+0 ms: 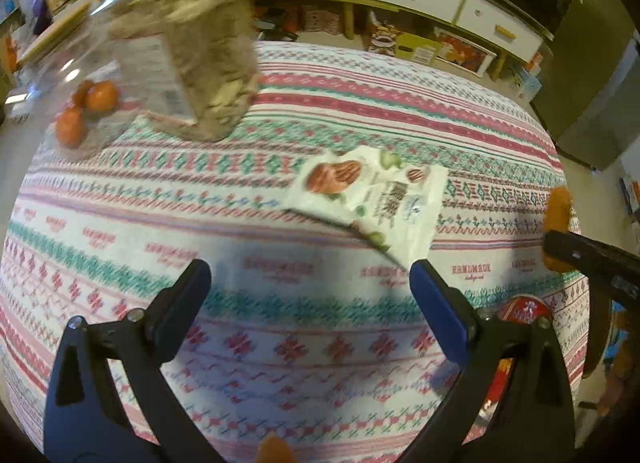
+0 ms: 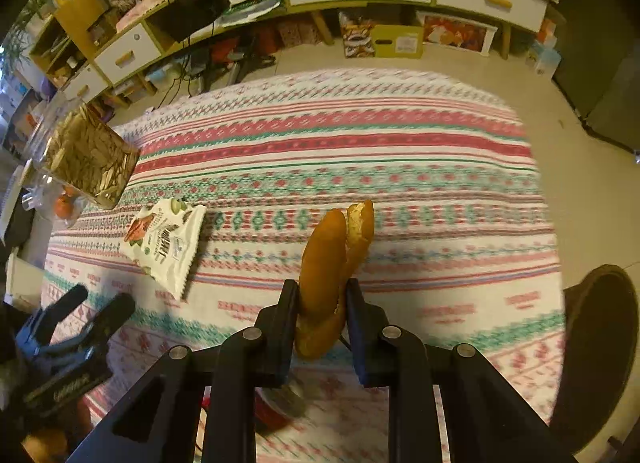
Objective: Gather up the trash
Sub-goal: 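Grasp the orange bread roll with the right tool while the left tool grasps the white snack bag, then carry the bread roll with the right tool while the left tool carries the snack bag over the bin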
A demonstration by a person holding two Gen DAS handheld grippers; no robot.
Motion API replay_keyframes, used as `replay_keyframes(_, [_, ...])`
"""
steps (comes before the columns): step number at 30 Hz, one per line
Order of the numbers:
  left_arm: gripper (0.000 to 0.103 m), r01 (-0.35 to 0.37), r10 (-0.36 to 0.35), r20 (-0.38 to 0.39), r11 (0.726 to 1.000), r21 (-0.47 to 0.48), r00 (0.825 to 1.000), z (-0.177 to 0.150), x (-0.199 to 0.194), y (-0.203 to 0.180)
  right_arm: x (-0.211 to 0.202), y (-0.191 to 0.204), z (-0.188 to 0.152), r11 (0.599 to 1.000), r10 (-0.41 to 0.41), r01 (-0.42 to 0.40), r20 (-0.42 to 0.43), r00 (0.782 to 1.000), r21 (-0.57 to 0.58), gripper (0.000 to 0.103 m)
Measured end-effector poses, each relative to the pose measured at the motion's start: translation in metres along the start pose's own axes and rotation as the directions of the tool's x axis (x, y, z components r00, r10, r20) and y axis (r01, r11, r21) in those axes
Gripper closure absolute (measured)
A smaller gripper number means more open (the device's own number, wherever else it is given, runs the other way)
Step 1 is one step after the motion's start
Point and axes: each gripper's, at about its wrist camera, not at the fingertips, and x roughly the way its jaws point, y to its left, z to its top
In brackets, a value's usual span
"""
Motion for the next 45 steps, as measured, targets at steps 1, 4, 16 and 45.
replay_keyframes(1, [0.004,-0.008,0.008,-0.001,1.0,0.015,1.0,0.003,0.003,-0.005,-0.004,-0.004,-0.003,1.0,-0.001,0.001,0.0,1.0,0.001,0.079])
replay_keyframes(4, [0.004,-0.009,0.008,0.014,0.995,0.102,1.0,0.014,0.007,-0.027,-0.015,-0.022,-0.007,1.0,-0.018,0.018,-0.002,1.0,-0.004,0.079])
replay_keyframes(16, [0.004,-0.042,0.058,-0.064,0.972,0.231,0.996,0.056,0.065,-0.061,-0.027,-0.063,-0.022,0.999,-0.033,0.033,0.012,0.999,0.011,0.079])
replay_keyframes(45, [0.065,-0.077,0.062,0.071,0.969,0.235,0.996,0.007,0.012,-0.039,-0.079,-0.104,-0.063,0.996,-0.061,0.056,0.067,0.996,0.076,0.078])
